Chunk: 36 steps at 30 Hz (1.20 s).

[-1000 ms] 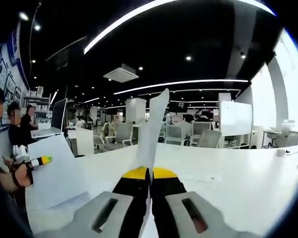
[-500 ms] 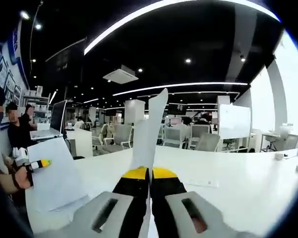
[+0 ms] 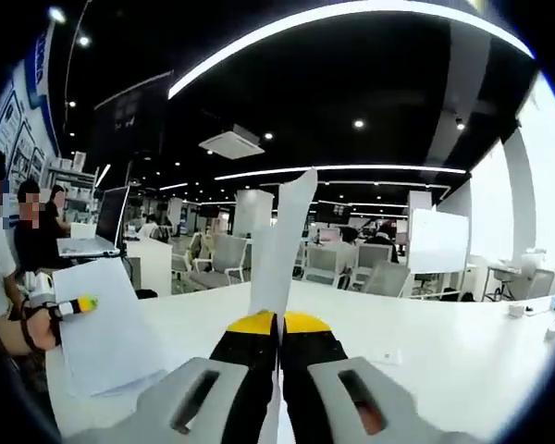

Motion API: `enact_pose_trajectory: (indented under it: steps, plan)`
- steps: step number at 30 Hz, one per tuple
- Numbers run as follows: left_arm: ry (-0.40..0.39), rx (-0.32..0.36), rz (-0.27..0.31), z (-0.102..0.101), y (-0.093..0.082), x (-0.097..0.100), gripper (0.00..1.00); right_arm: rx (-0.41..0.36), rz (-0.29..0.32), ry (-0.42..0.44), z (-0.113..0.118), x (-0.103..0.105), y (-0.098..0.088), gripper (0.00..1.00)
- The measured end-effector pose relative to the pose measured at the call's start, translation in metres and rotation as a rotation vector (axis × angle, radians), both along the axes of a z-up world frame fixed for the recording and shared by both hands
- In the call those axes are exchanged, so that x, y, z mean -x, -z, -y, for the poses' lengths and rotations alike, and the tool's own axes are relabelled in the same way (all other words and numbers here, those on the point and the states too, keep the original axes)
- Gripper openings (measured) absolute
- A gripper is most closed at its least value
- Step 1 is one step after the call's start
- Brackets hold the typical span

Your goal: Organize the stack of printing papers by aligning and flattening the scattered papers on the table

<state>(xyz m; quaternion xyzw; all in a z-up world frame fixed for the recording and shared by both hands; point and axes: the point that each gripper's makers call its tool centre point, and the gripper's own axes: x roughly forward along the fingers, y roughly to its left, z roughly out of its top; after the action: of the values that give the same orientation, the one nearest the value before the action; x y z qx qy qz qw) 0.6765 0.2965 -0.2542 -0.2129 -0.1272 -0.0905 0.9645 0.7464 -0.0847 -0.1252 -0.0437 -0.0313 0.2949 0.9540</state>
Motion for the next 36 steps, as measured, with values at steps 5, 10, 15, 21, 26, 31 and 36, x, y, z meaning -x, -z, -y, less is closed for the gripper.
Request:
enact_pose_trajectory:
  steps: [5,10,15,21,26,31,36]
  plan:
    - [0.003,0.033,0.006,-0.004,-0.001,0.0,0.11,-0.001,0.014,-0.01,-0.004,0.006,-0.007,0.0]
    - [0.0,0.018,0.005,-0.002,-0.001,0.0,0.11,0.005,0.036,-0.029,-0.012,0.013,-0.015,0.0]
    - [0.0,0.023,0.008,-0.003,-0.002,0.0,0.11,0.008,0.053,-0.043,-0.017,0.019,-0.023,0.0]
    - [0.0,0.022,0.01,-0.003,-0.001,0.0,0.11,0.015,0.07,-0.057,-0.025,0.025,-0.029,0.0]
    - [0.0,0.022,0.01,-0.003,-0.001,0.0,0.11,0.053,0.101,-0.063,-0.031,0.032,-0.034,0.0]
    - [0.0,0.022,0.009,-0.003,-0.001,0.0,0.11,0.066,0.112,-0.07,-0.035,0.033,-0.036,0.0]
    - [-0.001,0.023,0.01,-0.002,-0.001,0.001,0.11,0.068,0.12,-0.081,-0.038,0.038,-0.039,0.0]
